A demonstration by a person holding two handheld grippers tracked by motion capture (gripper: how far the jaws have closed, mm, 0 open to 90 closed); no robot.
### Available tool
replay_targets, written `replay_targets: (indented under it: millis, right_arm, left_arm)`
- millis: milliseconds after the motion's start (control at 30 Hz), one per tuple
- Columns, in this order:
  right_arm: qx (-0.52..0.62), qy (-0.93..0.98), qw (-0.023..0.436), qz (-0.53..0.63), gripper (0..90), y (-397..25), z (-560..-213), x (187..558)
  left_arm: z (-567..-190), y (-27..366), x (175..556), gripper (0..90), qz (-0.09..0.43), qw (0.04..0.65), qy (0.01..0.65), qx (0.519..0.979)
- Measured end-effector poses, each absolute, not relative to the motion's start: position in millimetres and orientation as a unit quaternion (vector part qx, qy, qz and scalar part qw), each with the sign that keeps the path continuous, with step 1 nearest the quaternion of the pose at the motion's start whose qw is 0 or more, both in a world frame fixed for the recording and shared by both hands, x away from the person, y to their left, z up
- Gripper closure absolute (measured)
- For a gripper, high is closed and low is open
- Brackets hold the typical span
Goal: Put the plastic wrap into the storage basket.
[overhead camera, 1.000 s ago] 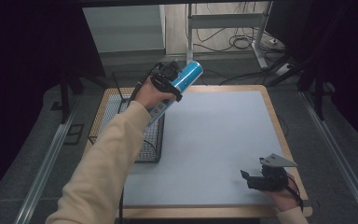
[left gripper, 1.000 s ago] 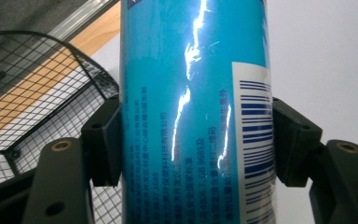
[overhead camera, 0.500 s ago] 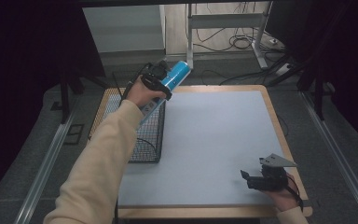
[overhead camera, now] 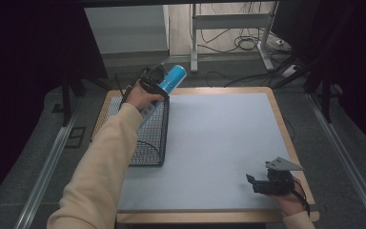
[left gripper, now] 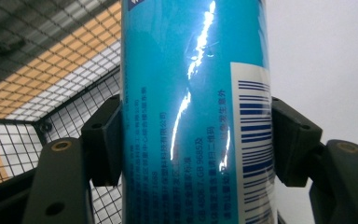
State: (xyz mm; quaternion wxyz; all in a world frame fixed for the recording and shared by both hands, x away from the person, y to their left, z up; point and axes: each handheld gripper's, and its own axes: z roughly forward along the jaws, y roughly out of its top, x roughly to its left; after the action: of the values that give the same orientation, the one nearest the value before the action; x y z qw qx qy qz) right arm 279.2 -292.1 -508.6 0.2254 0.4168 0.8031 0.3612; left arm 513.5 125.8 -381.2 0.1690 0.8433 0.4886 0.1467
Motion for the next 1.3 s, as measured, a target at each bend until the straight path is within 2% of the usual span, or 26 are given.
replay_targets:
  millis: [767,1167,1300]
  right_arm:
    - [0.414,0.807,0.222,0.358,12.1,-290,-509,279]
    - [0.413,0.809,0.221,0.355,12.1,-289,-510,278]
    - [0.413,0.809,0.220,0.355,12.1,-289,-510,278]
  left_arm:
    - [-426,134,525,31.2,0.150,0.099,0.497,0.849]
    - [-431,135,527,29.6,0.169,0.091,0.499,0.845]
    - [-425,135,524,27.8,0.185,0.111,0.492,0.844]
